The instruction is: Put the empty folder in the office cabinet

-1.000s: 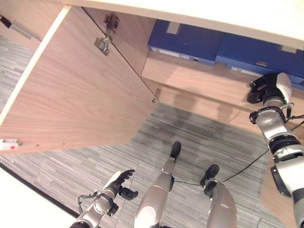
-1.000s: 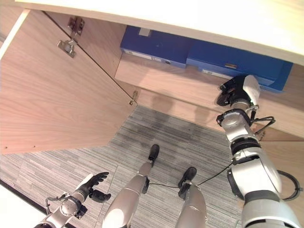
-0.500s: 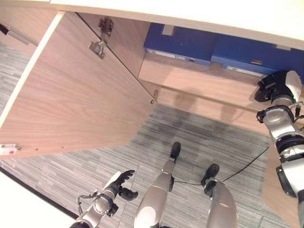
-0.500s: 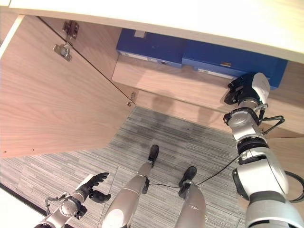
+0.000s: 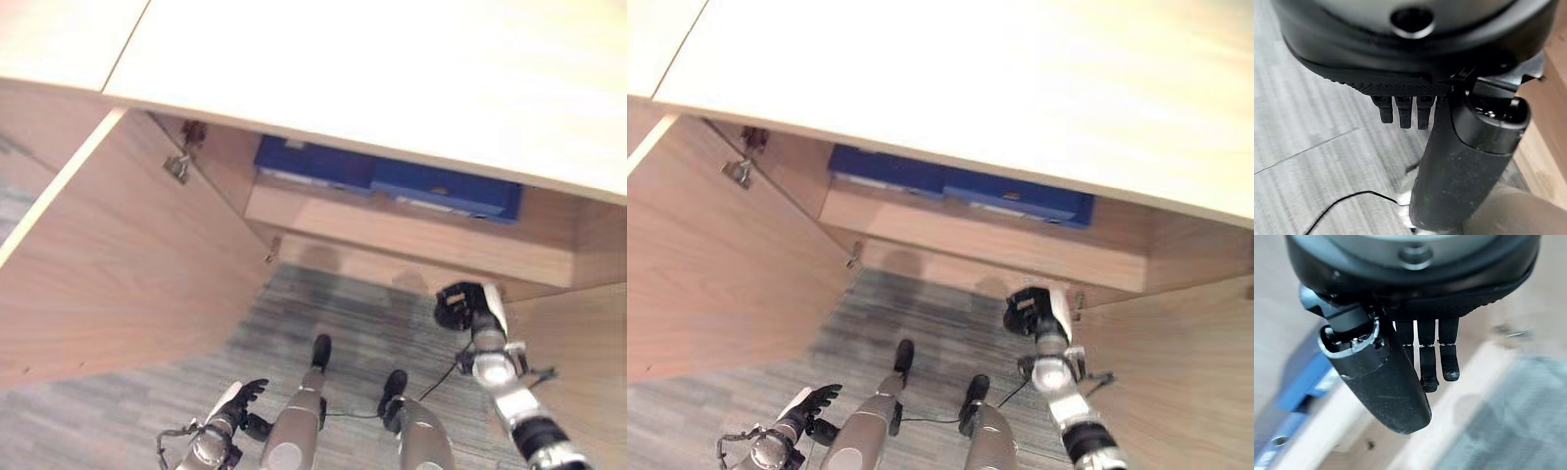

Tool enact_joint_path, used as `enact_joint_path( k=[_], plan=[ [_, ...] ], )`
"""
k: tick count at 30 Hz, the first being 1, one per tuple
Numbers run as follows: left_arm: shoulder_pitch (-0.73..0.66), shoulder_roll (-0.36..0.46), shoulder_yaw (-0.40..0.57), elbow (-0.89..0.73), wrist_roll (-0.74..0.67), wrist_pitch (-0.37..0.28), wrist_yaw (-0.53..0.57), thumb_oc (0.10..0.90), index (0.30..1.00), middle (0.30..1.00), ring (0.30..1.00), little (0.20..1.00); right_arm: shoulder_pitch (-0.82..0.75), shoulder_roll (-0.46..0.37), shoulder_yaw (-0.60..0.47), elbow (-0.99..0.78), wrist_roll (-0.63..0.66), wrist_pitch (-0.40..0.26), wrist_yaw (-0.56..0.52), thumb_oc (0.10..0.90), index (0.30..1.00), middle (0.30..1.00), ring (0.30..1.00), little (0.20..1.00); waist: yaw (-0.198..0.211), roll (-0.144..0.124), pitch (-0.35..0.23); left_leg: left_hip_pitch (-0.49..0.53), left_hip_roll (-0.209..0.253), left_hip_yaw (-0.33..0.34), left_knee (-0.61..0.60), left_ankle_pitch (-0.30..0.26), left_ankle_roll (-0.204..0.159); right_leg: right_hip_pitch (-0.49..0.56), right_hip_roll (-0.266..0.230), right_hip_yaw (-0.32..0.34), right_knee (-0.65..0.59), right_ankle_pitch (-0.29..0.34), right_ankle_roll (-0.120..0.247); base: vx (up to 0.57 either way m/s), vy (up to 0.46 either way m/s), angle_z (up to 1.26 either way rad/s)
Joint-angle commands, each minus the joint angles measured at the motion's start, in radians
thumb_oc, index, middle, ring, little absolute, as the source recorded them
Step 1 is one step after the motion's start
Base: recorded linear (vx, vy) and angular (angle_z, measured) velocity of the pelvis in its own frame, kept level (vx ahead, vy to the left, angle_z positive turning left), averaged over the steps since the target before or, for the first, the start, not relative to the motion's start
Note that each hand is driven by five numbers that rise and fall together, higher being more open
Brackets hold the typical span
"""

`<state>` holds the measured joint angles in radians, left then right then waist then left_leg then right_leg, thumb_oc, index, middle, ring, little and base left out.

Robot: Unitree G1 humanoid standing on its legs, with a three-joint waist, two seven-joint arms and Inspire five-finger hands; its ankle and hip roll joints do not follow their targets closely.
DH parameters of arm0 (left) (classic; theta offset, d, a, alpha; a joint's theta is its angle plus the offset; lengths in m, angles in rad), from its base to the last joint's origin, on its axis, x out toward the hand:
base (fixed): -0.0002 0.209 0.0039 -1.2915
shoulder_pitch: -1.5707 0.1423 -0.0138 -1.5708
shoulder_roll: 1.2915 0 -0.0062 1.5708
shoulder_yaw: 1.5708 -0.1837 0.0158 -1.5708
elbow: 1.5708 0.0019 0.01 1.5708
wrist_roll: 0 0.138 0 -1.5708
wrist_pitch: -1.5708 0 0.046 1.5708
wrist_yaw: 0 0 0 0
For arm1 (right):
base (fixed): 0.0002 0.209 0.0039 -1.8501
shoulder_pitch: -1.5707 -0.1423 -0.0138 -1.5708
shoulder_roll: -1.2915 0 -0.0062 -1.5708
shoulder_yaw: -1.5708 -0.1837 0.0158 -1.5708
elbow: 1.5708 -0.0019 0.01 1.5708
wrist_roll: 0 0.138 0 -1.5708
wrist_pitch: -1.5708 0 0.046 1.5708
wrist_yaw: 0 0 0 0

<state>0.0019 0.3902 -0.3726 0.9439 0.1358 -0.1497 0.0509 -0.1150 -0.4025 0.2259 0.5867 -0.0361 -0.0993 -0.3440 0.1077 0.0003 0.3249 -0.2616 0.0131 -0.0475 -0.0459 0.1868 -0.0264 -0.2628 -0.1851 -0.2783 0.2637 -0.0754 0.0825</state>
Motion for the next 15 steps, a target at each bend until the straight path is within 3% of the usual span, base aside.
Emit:
enact_joint_path(
  k=[1, 2, 3, 4, 5, 8, 12, 15],
  plan=[
    [0.044, 0.007, 0.017, 0.017, 0.018, -0.009, -0.006, 0.8, 0.9, 0.9, 0.9, 0.9, -0.026, -0.038, 0.017, -0.11, -0.019, -0.077, 0.039, 0.8, 0.9, 0.9, 0.9, 0.9, -0.005, 0.007, -0.053, 0.059, 0.071, -0.003, 0.026, -0.14, -0.04, 0.071, -0.077, 0.015, -0.085, 0.094, 0.112, 0.01, 0.04, -0.56],
    [0.04, -0.002, 0.026, 0.052, 0.027, 0.0, 0.001, 0.8, 0.9, 0.9, 0.9, 0.9, 0.018, -0.025, 0.05, -0.144, -0.03, -0.089, 0.072, 0.8, 0.9, 0.9, 0.9, 0.9, -0.027, 0.007, -0.063, 0.091, 0.077, -0.008, 0.025, -0.134, -0.039, 0.093, -0.033, 0.065, -0.027, 0.048, 0.114, 0.0, 0.02, -0.26],
    [0.04, -0.002, 0.026, 0.052, 0.027, -0.001, 0.001, 0.8, 0.9, 0.9, 0.9, 0.9, 0.019, -0.025, 0.049, -0.145, -0.03, -0.089, 0.072, 0.8, 0.9, 0.9, 0.9, 0.9, -0.027, 0.008, -0.063, 0.088, 0.077, -0.008, 0.024, -0.129, -0.038, 0.091, -0.032, 0.065, -0.03, 0.053, 0.113, -0.06, 0.051, -0.06],
    [0.034, -0.006, 0.035, 0.07, 0.034, 0.0, 0.01, 0.8, 0.9, 0.9, 0.9, 0.9, 0.063, -0.016, 0.07, -0.17, -0.028, -0.099, 0.096, 0.8, 0.9, 0.9, 0.9, 0.9, -0.054, 0.012, -0.077, 0.103, 0.073, -0.021, 0.017, -0.111, -0.032, 0.104, 0.072, 0.181, 0.031, -0.011, 0.113, -0.18, -0.003, 0.23],
    [0.035, -0.006, 0.042, 0.085, 0.049, -0.002, 0.027, 0.8, 0.9, 0.9, 0.9, 0.9, 0.068, -0.005, 0.088, -0.173, -0.023, -0.102, 0.11, 0.8, 0.9, 0.9, 0.9, 0.9, -0.045, 0.012, -0.1, 0.097, 0.061, -0.031, 0.018, -0.097, -0.033, 0.146, 0.11, 0.208, 0.019, -0.043, 0.092, -0.16, -0.008, 0.45],
    [0.026, -0.01, 0.053, 0.108, 0.05, -0.002, 0.039, 0.8, 0.9, 0.9, 0.9, 0.9, 0.077, -0.004, 0.1, -0.183, -0.019, -0.11, 0.122, 0.8, 0.9, 0.9, 0.9, 0.9, -0.036, 0.006, -0.132, 0.095, 0.044, -0.042, 0.008, -0.075, -0.05, 0.211, 0.115, 0.2, -0.071, -0.063, 0.067, -0.11, -0.104, 0.46],
    [0.025, -0.023, 0.098, 0.107, 0.007, -0.003, 0.066, 0.8, 0.9, 0.9, 0.9, 0.9, 0.095, -0.018, 0.09, -0.177, -0.006, -0.115, 0.127, 0.8, 0.9, 0.9, 0.9, 0.9, -0.014, 0.019, -0.169, 0.066, 0.046, -0.054, -0.009, -0.008, -0.119, 0.292, 0.114, 0.152, -0.199, -0.054, 0.045, -0.12, -0.131, 0.39],
    [0.045, -0.025, 0.109, 0.093, 0.0, -0.008, 0.074, 0.8, 0.9, 0.9, 0.9, 0.9, 0.079, -0.034, 0.084, -0.16, -0.01, -0.113, 0.13, 0.8, 0.9, 0.9, 0.9, 0.9, 0.004, 0.027, -0.184, 0.046, 0.056, -0.06, -0.014, 0.024, -0.143, 0.326, 0.112, 0.127, -0.241, -0.036, 0.036, -0.12, -0.068, 0.5]
  ],
)
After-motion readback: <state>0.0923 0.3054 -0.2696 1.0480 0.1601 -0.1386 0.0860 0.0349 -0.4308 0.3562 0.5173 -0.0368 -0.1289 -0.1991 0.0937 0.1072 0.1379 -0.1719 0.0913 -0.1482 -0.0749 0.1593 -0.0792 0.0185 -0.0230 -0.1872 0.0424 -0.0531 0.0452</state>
